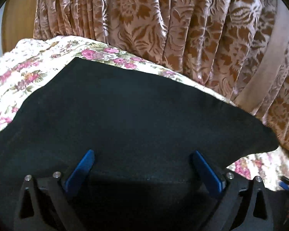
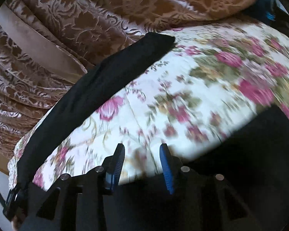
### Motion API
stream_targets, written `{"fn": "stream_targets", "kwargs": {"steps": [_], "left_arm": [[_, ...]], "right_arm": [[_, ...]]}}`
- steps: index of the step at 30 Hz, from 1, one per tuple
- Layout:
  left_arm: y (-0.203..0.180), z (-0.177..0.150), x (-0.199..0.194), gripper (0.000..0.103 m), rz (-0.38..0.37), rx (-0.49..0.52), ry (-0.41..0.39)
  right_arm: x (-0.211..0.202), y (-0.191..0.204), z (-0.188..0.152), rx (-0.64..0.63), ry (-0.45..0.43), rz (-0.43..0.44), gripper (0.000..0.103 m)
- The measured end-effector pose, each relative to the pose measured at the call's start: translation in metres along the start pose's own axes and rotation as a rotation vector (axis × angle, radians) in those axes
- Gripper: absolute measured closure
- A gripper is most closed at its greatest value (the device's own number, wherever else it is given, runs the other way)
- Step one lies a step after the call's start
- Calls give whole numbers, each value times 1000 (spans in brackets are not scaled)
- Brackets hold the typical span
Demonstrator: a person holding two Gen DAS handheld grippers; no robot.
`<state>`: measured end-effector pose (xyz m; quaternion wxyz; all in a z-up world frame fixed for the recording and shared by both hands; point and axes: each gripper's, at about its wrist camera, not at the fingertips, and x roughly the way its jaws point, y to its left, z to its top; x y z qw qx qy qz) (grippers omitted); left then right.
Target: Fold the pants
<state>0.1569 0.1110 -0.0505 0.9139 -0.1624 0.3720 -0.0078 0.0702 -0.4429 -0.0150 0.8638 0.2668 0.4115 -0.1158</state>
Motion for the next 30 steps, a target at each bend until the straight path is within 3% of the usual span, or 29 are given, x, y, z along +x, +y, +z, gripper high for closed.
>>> {"fn": "stream_targets", "kwargs": {"steps": [5, 13, 24, 26, 28, 30], "left_arm": [[3, -5, -3, 0, -23, -12, -27], [-3, -8, 1, 0, 20, 28, -33], [-7, -10, 5, 0, 57, 64, -38], [-8, -10, 5, 0, 57, 65, -39], [-7, -9, 6, 0, 58, 68, -39], [-7, -9, 6, 0, 58, 68, -38]], "right_arm": [[39, -4, 42, 82, 12, 8, 65], [81, -14, 92, 221, -68, 14, 65], [117, -30, 129, 322, -123, 19, 66], [118, -28, 130, 314, -131, -3, 70], [115, -27, 129, 296, -130, -24, 86], [111, -28, 130, 287, -134, -5, 89]]}}
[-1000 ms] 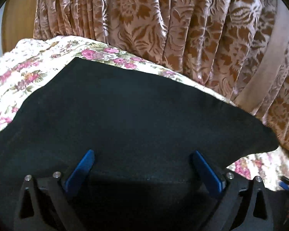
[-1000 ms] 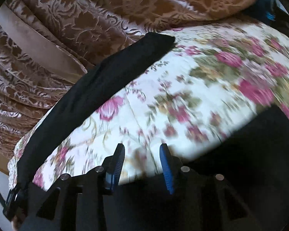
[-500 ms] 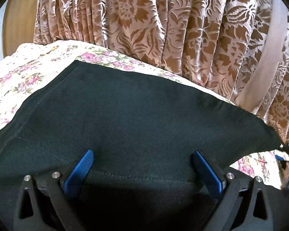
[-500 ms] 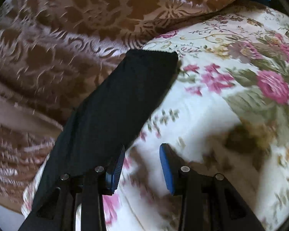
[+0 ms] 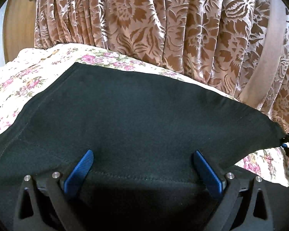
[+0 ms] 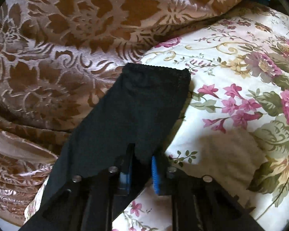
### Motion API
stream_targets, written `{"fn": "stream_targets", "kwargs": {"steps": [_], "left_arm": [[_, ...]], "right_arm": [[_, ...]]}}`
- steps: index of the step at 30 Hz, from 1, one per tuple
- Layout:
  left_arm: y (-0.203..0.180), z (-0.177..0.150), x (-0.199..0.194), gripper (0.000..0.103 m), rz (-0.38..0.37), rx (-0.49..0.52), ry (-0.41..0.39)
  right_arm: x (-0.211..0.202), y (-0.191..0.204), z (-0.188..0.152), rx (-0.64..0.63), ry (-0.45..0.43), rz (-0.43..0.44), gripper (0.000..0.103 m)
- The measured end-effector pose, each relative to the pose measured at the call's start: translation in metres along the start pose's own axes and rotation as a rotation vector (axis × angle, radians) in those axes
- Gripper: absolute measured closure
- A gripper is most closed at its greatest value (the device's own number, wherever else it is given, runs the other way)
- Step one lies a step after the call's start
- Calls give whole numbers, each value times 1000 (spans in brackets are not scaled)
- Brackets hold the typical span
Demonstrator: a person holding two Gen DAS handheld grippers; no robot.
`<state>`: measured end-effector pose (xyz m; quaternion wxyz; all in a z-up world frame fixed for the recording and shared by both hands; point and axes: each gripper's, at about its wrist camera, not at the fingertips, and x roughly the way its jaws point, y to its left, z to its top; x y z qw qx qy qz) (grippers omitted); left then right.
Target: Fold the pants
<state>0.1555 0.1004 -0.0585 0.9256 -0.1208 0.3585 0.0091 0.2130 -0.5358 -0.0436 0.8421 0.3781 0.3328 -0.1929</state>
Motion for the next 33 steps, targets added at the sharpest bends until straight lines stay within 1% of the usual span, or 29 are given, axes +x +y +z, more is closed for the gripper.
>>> {"fn": "stream_targets", "kwargs": {"steps": [3, 8, 16, 20, 24, 28, 31, 33], "left_arm": [[0, 0, 0, 0, 0, -1, 0], [0, -1, 0, 0, 1, -2, 0], [2, 0, 1, 0, -9, -10, 6], [3, 0, 0, 0, -19, -23, 5], [6, 0, -2, 0, -39, -44, 6], [8, 0, -3, 0, -56, -61, 5], [8, 1, -3, 0, -56, -63, 6], [8, 1, -3, 0, -56, -65, 6]], "right_arm": [[-15, -6, -1, -3, -10, 12, 91], [-45, -14, -9, -24, -10, -10, 91], [-93, -43, -27, -14, 2, -15, 91], [-108, -57, -33, -6, 7, -17, 92], [-132, -57, -37, -71, -39, -42, 92], [-154, -59, -30, -70, -87, -36, 92], [-160, -59, -30, -105, -89, -37, 92], [-156, -60, -35, -144, -76, -68, 92]]}}
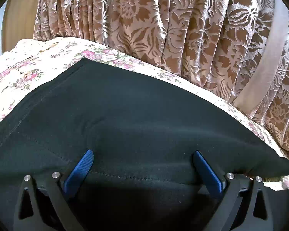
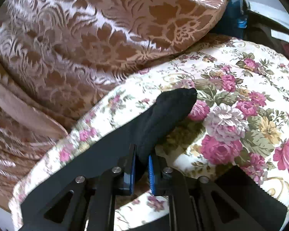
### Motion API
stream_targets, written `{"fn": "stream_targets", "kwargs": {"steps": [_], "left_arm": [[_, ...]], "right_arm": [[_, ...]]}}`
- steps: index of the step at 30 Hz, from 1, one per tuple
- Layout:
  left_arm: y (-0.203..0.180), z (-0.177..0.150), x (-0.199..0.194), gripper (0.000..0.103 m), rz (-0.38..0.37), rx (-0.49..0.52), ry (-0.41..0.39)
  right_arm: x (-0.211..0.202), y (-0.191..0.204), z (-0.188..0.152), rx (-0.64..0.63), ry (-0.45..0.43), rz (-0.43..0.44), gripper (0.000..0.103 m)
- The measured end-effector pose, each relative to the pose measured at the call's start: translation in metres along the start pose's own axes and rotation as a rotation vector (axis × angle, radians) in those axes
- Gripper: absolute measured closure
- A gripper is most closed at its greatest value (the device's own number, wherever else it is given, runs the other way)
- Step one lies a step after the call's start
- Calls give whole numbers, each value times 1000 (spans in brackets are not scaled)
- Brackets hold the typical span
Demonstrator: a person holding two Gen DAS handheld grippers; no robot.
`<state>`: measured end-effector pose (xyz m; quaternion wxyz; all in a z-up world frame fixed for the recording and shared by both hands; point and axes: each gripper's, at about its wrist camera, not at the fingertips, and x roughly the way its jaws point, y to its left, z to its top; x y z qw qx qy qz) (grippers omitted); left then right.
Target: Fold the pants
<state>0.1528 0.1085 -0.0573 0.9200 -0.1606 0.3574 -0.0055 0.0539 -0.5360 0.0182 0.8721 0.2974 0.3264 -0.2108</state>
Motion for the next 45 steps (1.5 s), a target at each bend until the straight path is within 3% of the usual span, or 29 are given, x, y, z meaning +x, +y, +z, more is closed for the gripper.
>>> {"fn": "stream_targets", "kwargs": {"steps": [3, 6, 9, 12, 17, 20, 24, 27, 32, 40, 43, 45], "left_arm": [[0, 0, 0, 0, -1, -1, 0], [-1, 0, 0, 0, 0, -2, -1], [0, 0, 0, 0, -4, -7, -1], [0, 0, 0, 0, -2, -7, -1], [0, 0, 0, 0, 0, -6, 0], [0, 0, 0, 0, 1, -6, 0], [-1, -1, 0, 0, 1, -11, 3], [1, -1, 0, 0, -5, -17, 3], [1, -1, 0, 0, -2, -16, 3], [1, 9, -1, 0, -11, -29, 59], [5, 26, -15, 0, -86, -48, 15], [7, 46, -23, 0, -53, -14, -31]], "right_arm": [[12, -7, -12, -11, 42, -50, 92], [34, -29, -26, 83, 126, -114, 88], [33, -47, -32, 176, 112, -33, 85], [18, -46, -34, 182, 106, -55, 78], [-16, -13, -52, 36, 34, -170, 76], [-31, 20, -71, -85, -22, -143, 76], [-23, 83, -96, -309, -14, -87, 75], [-15, 115, -105, -399, -14, -73, 75], [2, 148, -123, -476, 27, -11, 75], [29, 149, -134, -501, 127, -59, 73], [30, 148, -136, -500, 126, -57, 72], [30, 148, -136, -500, 122, -58, 72]]}}
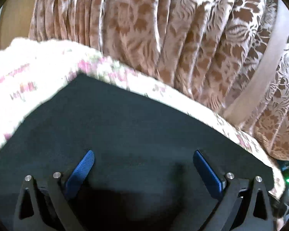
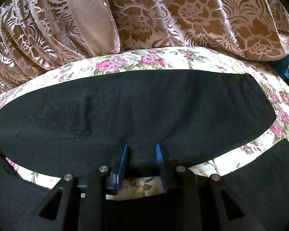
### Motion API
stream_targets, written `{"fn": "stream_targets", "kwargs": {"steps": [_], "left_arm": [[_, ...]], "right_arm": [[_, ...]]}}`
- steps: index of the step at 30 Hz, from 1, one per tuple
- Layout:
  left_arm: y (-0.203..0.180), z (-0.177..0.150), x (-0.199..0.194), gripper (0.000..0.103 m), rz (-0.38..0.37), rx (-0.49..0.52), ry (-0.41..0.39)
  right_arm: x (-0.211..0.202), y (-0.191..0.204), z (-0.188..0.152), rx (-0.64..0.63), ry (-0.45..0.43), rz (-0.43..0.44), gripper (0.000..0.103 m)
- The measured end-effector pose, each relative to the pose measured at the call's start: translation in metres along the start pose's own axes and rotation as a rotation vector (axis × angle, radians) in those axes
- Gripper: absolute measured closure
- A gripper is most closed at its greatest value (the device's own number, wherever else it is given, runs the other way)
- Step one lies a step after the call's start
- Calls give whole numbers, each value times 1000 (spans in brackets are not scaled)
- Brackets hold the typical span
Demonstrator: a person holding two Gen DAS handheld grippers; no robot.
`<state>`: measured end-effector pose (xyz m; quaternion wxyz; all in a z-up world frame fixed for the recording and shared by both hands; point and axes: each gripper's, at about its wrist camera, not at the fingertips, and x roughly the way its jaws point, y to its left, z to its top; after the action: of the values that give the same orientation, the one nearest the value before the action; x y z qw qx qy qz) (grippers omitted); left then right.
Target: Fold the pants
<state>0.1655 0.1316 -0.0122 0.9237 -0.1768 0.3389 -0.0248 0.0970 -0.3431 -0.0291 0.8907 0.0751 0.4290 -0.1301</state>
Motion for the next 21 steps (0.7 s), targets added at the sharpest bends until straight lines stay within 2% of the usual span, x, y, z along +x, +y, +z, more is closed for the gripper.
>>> {"fn": "stream_targets", "kwargs": {"steps": [3, 6, 8, 11, 14, 18, 21], "left_arm": [[7, 29, 4, 0, 72, 55, -24], [26, 62, 20, 0, 194, 127, -29], [44, 77, 29, 0, 266, 127, -28], [67, 92, 43, 0, 317, 120, -7], [83, 101, 57, 0, 303, 96, 23], [97, 114, 88, 0, 228, 57, 110], [102, 117, 101, 0, 285, 51, 125]], "right_arm": [[1, 0, 0, 3, -4, 2, 72], [1, -2, 0, 7, -6, 7, 72], [1, -3, 0, 15, -6, 16, 72], [2, -5, -1, 29, -7, 30, 71], [3, -8, -1, 48, -6, 46, 71], [3, -8, -1, 56, -6, 53, 71], [3, -9, -1, 61, -7, 57, 71]]}}
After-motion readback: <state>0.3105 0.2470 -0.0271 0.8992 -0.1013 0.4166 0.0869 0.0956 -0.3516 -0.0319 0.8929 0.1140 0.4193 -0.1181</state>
